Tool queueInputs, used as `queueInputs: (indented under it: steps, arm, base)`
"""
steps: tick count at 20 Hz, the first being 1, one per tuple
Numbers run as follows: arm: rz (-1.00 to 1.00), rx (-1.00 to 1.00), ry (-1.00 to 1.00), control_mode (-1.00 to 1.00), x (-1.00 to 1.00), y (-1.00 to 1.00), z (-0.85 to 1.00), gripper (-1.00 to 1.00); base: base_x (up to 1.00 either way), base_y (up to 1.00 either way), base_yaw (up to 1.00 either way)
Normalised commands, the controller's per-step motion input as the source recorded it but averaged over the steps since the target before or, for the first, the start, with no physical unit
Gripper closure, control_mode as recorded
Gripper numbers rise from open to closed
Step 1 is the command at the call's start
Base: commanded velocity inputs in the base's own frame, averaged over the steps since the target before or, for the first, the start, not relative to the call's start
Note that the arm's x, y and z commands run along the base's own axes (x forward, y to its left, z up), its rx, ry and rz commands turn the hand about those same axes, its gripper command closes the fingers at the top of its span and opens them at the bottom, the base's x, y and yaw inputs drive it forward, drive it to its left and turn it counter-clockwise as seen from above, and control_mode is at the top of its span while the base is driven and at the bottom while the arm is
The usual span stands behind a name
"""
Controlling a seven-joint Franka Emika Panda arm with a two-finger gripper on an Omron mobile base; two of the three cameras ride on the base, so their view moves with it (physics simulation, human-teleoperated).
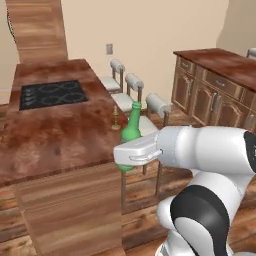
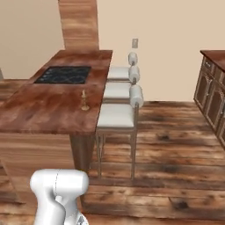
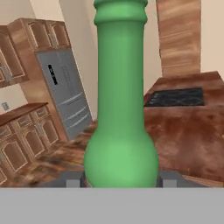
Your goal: Get the candle and the beer from the cabinet and move them to the dining counter.
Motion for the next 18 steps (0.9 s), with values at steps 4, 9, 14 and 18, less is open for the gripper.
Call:
queueInputs:
  steps: [4,9,14,18]
  arm:
    - [0.0,0.0,0.0,1.0,0.0,0.0,0.0,1.0]
    - [0.0,0.0,0.0,1.0,0.0,0.0,0.0,1.0]
    - [0.0,0.0,0.0,1.0,0.0,0.0,0.0,1.0]
    - [0.0,0.0,0.0,1.0,0.0,0.0,0.0,1.0]
  base:
    - [0.28,-0.64,0.47]
    - [0.26,-0.66,0.47]
    - [0.27,-0.68,0.46]
    - [0.29,-0.74,0.44]
